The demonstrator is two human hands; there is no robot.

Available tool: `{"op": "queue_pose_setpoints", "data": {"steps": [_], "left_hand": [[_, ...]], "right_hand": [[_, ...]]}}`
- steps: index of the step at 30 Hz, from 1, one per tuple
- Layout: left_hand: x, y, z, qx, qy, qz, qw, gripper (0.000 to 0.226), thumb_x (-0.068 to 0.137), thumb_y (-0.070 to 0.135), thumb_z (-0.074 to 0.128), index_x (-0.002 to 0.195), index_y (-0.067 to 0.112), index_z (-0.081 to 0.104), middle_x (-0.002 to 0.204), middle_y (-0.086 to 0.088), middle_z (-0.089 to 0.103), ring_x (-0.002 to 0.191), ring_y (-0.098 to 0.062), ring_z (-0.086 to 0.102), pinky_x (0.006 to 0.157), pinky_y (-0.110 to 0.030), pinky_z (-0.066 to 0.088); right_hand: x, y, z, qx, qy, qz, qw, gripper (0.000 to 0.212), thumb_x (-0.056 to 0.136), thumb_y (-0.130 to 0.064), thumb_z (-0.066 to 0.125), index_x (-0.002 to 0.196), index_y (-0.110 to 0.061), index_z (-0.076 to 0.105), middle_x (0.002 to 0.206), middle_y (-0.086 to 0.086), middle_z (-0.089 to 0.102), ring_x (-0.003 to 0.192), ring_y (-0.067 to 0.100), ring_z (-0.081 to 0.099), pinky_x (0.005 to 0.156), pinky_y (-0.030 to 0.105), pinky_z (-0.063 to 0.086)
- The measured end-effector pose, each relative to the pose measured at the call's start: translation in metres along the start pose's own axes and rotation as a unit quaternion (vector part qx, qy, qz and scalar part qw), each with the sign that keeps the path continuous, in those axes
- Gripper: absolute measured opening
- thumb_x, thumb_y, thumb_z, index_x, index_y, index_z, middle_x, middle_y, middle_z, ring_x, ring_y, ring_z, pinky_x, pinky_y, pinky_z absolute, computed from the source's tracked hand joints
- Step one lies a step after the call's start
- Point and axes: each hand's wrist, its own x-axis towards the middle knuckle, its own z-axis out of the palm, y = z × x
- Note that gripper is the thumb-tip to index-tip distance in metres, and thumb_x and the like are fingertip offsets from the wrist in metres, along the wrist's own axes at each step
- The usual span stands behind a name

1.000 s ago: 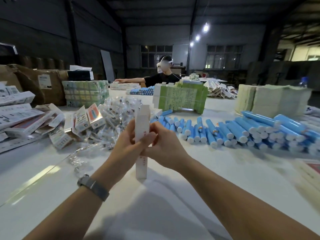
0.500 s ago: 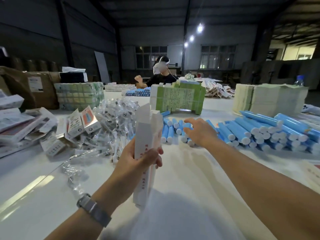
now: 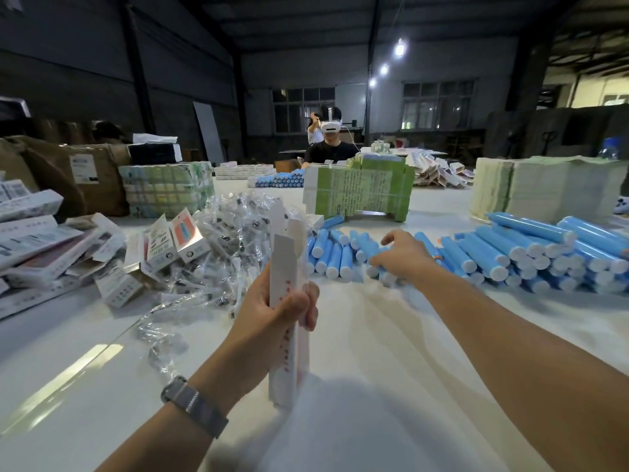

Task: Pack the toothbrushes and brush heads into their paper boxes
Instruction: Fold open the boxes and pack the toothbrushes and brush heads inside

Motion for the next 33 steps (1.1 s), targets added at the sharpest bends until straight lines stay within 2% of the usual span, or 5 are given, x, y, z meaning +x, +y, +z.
{"op": "queue_pose_setpoints", "data": {"steps": [6, 10, 25, 29, 33], "left_hand": [[0.0, 0.0, -0.002, 0.003, 0.004, -0.018, 1.0, 0.075, 0.057, 0.055, 0.07, 0.116, 0.014, 0.05, 0.075, -0.003, 0.056, 0.059, -0.015, 0.05, 0.068, -0.035, 0.048], [-0.006, 0.003, -0.004, -0.004, -0.028, -0.041, 0.999, 0.098, 0.053, 0.09, 0.069, 0.118, 0.019, 0.05, 0.077, -0.002, 0.059, 0.062, -0.015, 0.052, 0.071, -0.033, 0.05], [-0.009, 0.006, -0.005, 0.008, -0.044, -0.058, 0.997, 0.093, 0.057, 0.097, 0.055, 0.116, 0.025, 0.058, 0.085, -0.002, 0.066, 0.071, -0.016, 0.06, 0.079, -0.034, 0.052], [-0.008, 0.006, -0.005, 0.004, -0.036, -0.055, 0.998, 0.096, 0.058, 0.095, 0.058, 0.115, 0.017, 0.057, 0.086, -0.005, 0.065, 0.07, -0.019, 0.06, 0.077, -0.033, 0.054], [-0.008, 0.006, -0.006, -0.024, -0.037, -0.057, 0.997, 0.094, 0.06, 0.091, 0.063, 0.116, 0.016, 0.056, 0.086, -0.007, 0.065, 0.071, -0.02, 0.06, 0.076, -0.033, 0.054]], "right_hand": [[-0.066, -0.051, -0.023, 0.431, -0.114, -0.107, 0.889, 0.028, 0.09, -0.007, 0.06, 0.115, -0.01, 0.047, 0.088, 0.015, 0.061, 0.046, 0.013, 0.051, 0.041, 0.022, 0.038], [-0.117, -0.085, -0.048, 0.534, -0.166, -0.201, 0.804, 0.024, 0.085, -0.025, 0.057, 0.106, -0.014, 0.053, 0.073, 0.004, 0.066, 0.051, 0.018, 0.058, 0.041, 0.022, 0.041], [-0.153, -0.101, -0.052, 0.393, -0.079, -0.372, 0.837, 0.02, 0.093, -0.02, 0.062, 0.109, -0.018, 0.05, 0.081, -0.001, 0.066, 0.057, 0.01, 0.062, 0.046, 0.02, 0.047], [-0.153, -0.098, -0.034, 0.15, 0.03, -0.444, 0.883, 0.041, 0.085, -0.025, 0.074, 0.12, -0.018, 0.054, 0.094, -0.012, 0.058, 0.069, 0.013, 0.061, 0.06, 0.023, 0.053], [-0.149, -0.091, -0.027, 0.218, -0.066, -0.448, 0.865, 0.077, 0.082, -0.019, 0.076, 0.144, -0.027, 0.032, 0.105, -0.007, 0.054, 0.078, 0.019, 0.061, 0.064, 0.026, 0.055]]}}
